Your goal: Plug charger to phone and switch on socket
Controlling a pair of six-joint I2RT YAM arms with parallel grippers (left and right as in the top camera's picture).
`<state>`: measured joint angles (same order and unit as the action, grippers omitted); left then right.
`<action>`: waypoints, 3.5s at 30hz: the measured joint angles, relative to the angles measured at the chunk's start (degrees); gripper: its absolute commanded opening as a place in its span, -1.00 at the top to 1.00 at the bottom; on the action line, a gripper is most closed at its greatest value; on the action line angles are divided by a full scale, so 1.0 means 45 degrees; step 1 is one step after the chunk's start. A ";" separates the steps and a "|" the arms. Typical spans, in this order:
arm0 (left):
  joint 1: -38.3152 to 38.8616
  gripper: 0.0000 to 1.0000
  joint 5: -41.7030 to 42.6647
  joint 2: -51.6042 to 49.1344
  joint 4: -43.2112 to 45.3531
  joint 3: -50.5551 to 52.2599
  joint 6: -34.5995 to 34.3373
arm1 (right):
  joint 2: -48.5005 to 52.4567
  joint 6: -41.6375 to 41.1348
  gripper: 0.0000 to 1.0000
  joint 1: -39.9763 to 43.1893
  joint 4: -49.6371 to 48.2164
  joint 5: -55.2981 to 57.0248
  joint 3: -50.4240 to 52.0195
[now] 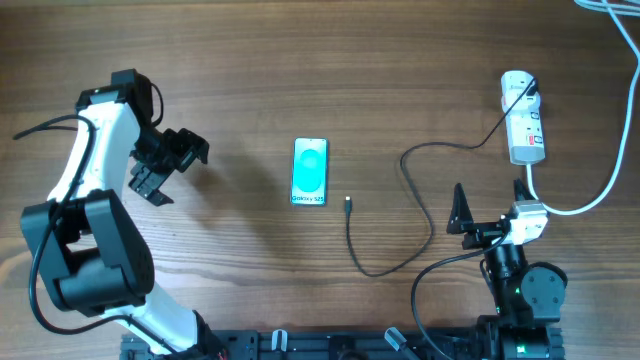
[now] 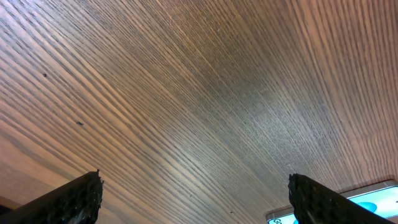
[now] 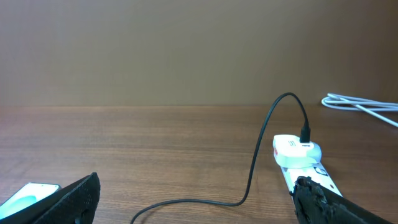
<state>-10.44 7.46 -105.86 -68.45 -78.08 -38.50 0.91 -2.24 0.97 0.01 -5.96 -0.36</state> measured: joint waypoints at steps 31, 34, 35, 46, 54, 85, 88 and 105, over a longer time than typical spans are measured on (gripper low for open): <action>0.0068 -1.00 0.0034 0.0000 -0.0019 0.0000 -0.0005 | 0.0068 -1.7019 -0.99 0.0000 -0.5255 -0.7291 -0.0019; 0.0068 -1.00 0.0034 0.0000 -0.0019 0.0000 -0.0005 | 0.0068 -1.7257 -1.00 0.0000 -0.5897 -0.7339 -0.0194; 0.0068 -1.00 0.0034 0.0000 -0.0019 0.0000 -0.0005 | 0.0083 -1.7170 -0.99 0.0000 -0.5867 -0.7334 -0.0330; 0.0068 -1.00 0.0029 0.0000 -0.0019 0.0000 -0.0005 | 0.5333 -1.0010 -1.00 0.0000 0.1778 -0.7737 -0.8723; 0.0068 -1.00 0.0039 0.0000 -0.0029 0.0000 -0.0010 | 1.1633 -0.4949 -0.99 0.0000 1.0608 -0.7563 -1.5630; 0.0068 -1.00 0.0034 0.0000 -0.0019 0.0005 -0.0010 | 2.0842 -0.5557 -0.97 -0.5469 1.3726 -0.0869 -1.6840; 0.0068 -1.00 0.0039 0.0000 0.0253 0.0010 -0.0005 | 2.0954 -0.5693 -0.99 -0.5702 1.3080 -0.1015 -1.6121; 0.3361 -1.00 0.4197 0.0000 0.2565 0.0019 0.3342 | 2.0968 -0.6407 -0.99 -0.5809 1.1404 0.1107 -1.5329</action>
<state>4.69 26.35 -105.86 -56.90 -78.00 -23.46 95.26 -31.07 -25.17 51.33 -0.97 -69.34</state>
